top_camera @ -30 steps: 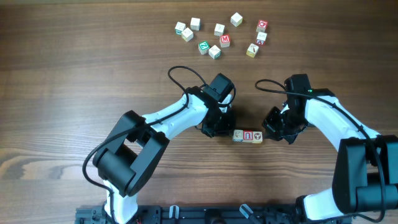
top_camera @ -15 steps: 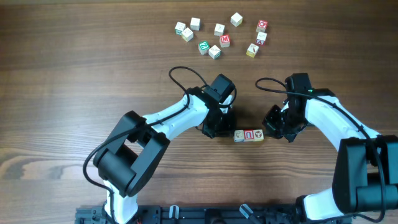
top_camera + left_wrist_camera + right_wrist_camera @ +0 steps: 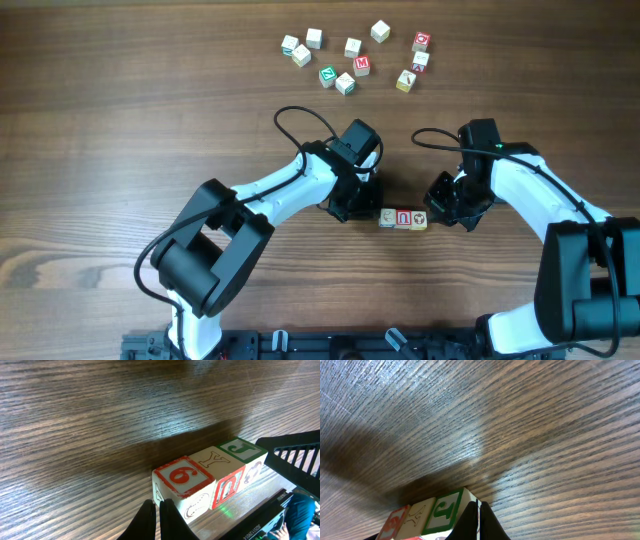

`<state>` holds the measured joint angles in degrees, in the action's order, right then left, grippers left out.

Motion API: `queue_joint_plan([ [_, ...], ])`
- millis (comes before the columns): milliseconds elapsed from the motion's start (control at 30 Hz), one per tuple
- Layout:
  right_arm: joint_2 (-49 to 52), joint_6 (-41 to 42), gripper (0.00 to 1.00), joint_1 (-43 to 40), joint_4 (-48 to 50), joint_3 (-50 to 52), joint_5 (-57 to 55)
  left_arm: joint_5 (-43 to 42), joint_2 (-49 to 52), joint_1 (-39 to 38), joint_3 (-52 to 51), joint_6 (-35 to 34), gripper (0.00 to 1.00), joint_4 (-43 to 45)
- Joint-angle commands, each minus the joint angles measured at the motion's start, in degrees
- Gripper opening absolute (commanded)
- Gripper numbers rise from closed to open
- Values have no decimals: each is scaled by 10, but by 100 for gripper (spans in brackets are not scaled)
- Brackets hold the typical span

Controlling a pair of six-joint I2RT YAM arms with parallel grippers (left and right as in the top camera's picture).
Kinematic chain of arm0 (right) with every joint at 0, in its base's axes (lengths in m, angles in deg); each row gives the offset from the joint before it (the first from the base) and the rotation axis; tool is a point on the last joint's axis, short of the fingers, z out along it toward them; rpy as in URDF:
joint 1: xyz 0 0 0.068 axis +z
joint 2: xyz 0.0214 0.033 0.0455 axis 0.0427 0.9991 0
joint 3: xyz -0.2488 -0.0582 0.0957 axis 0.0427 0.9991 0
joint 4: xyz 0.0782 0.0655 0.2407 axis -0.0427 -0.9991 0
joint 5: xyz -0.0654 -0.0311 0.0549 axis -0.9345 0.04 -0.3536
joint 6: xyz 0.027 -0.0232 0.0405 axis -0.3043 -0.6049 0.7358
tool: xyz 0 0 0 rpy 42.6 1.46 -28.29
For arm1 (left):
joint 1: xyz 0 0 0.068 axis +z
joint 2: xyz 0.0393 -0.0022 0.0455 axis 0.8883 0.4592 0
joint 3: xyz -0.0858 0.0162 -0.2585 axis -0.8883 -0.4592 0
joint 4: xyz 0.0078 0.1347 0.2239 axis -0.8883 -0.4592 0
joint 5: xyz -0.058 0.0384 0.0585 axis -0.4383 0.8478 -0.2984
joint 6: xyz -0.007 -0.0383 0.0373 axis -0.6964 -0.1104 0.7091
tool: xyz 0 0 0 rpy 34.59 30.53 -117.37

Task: Form a horizontal line

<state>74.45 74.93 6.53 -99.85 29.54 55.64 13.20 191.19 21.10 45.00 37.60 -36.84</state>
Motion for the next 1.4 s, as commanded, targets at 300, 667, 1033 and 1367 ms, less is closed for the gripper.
queue_joint_plan([
  [300, 5, 7, 4, 2, 1, 5, 4, -11, 9, -3, 9, -2, 8, -5],
  [667, 5, 7, 5, 2, 2, 5, -5, 17, 9, 1, 9, -1, 4, -16],
  [1033, 5, 8, 5, 2, 3, 5, -11, 19, 9, 21, 9, -1, 4, -24],
  [1367, 5, 7, 5, 2, 5, 5, 26, 19, 9, 22, 9, -1, 4, -25],
])
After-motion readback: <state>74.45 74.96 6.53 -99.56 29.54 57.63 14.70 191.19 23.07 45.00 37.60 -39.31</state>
